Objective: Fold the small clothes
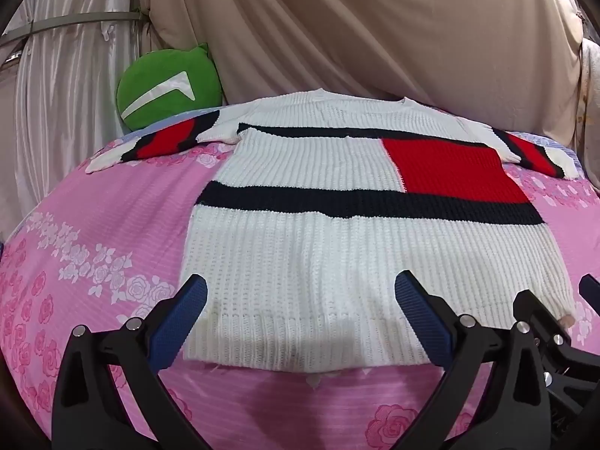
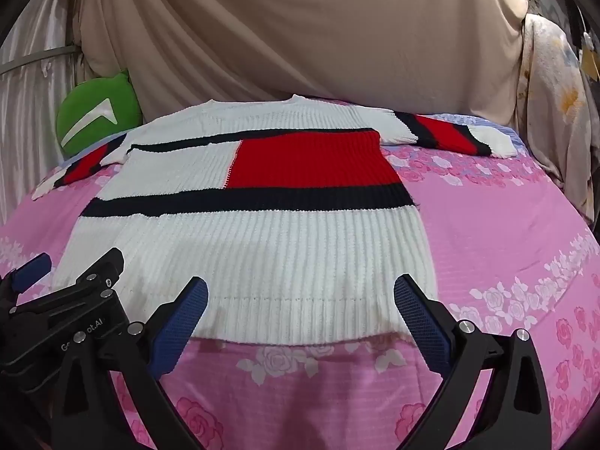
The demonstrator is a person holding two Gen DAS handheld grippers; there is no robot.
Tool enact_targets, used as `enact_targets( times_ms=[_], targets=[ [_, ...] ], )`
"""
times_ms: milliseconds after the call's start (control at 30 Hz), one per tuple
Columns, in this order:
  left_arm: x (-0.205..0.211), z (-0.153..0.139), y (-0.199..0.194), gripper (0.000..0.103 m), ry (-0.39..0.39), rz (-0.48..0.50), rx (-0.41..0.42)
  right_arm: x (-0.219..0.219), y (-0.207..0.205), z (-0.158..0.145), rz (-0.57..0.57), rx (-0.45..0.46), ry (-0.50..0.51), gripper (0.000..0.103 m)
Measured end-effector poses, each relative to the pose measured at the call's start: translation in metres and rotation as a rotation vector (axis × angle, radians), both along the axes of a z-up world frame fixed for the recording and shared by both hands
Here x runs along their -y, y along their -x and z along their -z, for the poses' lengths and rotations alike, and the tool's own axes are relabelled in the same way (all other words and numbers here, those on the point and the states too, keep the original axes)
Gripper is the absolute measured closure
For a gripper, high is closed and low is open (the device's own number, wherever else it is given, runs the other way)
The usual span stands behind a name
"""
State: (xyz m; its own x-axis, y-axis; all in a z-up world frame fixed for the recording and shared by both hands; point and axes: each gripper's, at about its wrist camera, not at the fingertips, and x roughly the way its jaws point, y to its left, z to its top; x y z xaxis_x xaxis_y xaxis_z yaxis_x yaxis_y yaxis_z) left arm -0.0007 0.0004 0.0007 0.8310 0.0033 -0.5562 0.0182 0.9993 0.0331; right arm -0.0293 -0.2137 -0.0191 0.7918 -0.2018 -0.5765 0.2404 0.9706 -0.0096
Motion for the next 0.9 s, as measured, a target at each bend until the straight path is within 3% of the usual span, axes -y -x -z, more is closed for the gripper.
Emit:
enact_targets(
  times_ms=[900],
  targets=[
    [0.0025,0.0014,0.0033,0.005,-0.027,0.003,0.012,0.0011,0.0058,0.0008,0.014,0.0,-0.005,0.005]
  ],
)
